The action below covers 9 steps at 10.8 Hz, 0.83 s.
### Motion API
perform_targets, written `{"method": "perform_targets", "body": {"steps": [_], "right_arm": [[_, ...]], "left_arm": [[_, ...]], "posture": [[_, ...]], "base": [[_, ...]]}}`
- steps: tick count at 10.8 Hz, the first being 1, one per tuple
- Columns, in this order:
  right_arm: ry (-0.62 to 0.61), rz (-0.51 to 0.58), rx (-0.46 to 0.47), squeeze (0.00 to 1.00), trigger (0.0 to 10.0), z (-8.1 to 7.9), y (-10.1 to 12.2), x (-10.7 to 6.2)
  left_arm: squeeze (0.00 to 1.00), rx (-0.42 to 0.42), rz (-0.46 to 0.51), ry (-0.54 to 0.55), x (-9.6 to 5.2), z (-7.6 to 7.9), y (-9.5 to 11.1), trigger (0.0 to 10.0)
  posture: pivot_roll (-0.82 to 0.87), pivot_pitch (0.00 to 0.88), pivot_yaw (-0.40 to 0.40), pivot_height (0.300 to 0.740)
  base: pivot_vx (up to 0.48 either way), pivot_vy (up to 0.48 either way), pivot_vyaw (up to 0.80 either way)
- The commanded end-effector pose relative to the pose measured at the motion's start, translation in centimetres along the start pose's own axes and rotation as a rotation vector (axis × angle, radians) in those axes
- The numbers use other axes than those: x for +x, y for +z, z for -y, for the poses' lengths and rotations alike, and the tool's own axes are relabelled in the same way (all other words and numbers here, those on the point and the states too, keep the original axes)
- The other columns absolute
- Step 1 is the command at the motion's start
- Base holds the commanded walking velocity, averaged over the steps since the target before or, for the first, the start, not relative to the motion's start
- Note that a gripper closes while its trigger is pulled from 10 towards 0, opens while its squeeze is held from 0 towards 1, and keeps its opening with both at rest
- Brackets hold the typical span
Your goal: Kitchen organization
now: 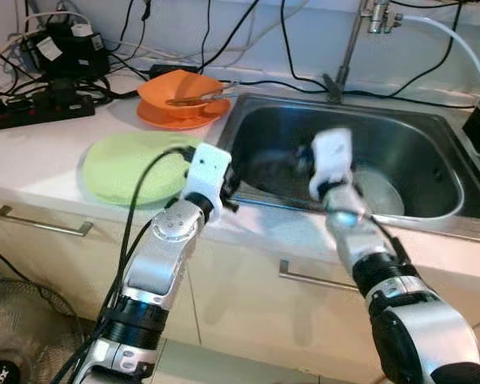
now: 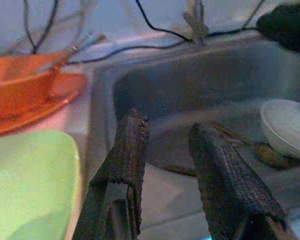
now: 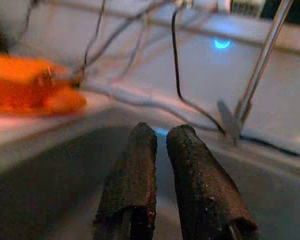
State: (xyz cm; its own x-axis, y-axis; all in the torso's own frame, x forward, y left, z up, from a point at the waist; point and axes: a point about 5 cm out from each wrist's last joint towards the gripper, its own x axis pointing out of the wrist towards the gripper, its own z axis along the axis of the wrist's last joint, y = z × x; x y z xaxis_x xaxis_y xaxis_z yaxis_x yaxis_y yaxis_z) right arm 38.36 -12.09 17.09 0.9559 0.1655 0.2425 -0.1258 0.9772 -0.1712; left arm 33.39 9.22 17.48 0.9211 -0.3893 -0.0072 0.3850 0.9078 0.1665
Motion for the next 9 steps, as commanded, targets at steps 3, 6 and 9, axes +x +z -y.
{"method": "perform_targets", "body": {"steps": [3, 6, 9], "right_arm": [[-0.041, 0.098, 0.106, 0.0, 10.0, 1.7, 1.6, -1.1], [-0.079, 0.126, 0.123, 0.0, 10.0, 3.4, 1.1, -4.6], [0.002, 0.038, 0.212, 0.0, 10.0, 0.1, -1.0, -7.8]], "left_arm": [[0.0, 0.043, 0.081, 0.073, 0.3, -0.7, 0.2, 10.0], [0.0, 0.066, 0.147, 0.102, -0.1, -0.9, -0.1, 10.0], [0.0, 0.106, 0.15, 0.122, -1.1, -0.9, -1.2, 10.0]], "posture": [[0.17, 0.0, -0.006, 0.74], [0.15, 0.0, 0.005, 0.74], [0.15, 0.0, 0.009, 0.74]], "base": [[0.0, 0.0, 0.0], [0.0, 0.0, 0.0], [0.0, 0.0, 0.0]]}}
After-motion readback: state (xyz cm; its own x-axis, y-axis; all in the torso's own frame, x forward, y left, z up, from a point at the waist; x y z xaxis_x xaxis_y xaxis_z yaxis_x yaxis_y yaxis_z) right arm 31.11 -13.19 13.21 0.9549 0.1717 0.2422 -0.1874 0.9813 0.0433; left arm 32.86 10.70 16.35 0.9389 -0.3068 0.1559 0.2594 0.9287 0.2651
